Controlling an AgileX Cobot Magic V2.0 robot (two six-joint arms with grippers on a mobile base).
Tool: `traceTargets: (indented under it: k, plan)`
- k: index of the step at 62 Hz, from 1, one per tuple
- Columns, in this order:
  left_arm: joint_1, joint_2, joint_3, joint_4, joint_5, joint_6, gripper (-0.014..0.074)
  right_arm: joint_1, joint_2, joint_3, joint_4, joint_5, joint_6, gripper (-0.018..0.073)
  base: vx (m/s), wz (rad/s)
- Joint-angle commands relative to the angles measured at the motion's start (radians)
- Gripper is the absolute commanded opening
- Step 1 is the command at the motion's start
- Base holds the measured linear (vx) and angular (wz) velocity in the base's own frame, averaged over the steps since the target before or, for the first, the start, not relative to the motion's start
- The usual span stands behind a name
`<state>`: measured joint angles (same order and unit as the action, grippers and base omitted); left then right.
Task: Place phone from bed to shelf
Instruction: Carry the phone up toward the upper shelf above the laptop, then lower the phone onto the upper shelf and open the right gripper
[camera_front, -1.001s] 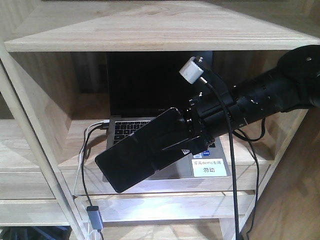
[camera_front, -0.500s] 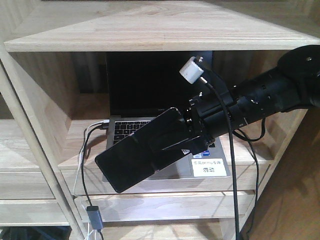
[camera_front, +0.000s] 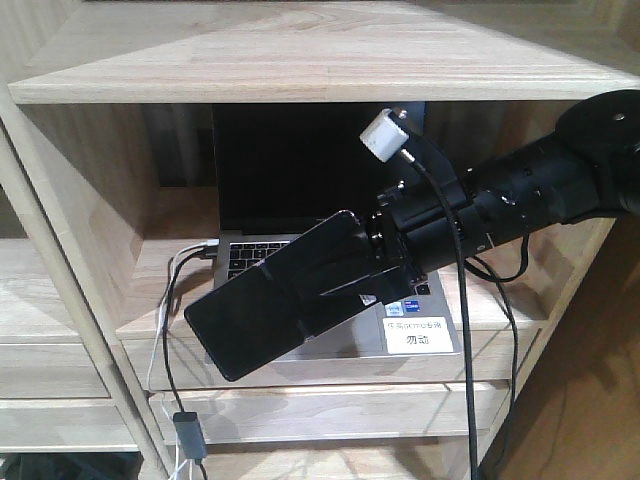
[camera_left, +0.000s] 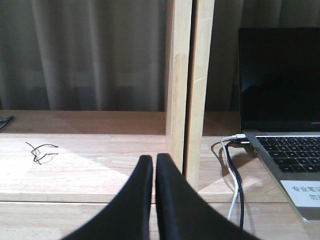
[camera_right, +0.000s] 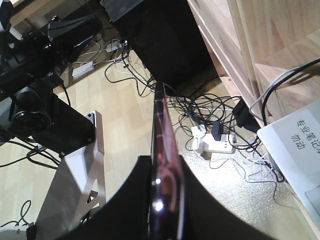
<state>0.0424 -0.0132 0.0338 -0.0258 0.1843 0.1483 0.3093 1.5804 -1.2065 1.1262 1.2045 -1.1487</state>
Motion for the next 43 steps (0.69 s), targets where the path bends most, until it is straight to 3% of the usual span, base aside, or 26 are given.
traceTargets:
  k: [1,13,29,43]
  plan:
    - [-0.004,-0.013,-0.021,-0.009,-0.072,-0.006,0.0001,-0.003,-0.073,-0.031,0.115,0.069,-0.007,-0.0002,0.00,0.00]
    - [-0.004,-0.013,-0.021,-0.009,-0.072,-0.006,0.0001,-0.003,-0.147,-0.102,0.119,0.059,0.048,-0.0002,0.00,0.00]
    - [-0.004,-0.013,-0.021,-0.009,-0.072,-0.006,0.0001,-0.003,-0.190,-0.321,0.109,-0.020,0.146,-0.0002,0.00,0.00]
    - [-0.004,-0.013,-0.021,-0.009,-0.072,-0.006,0.0001,-0.003,-0.176,-0.478,0.090,-0.228,0.171,-0.0002,0.00,0.00]
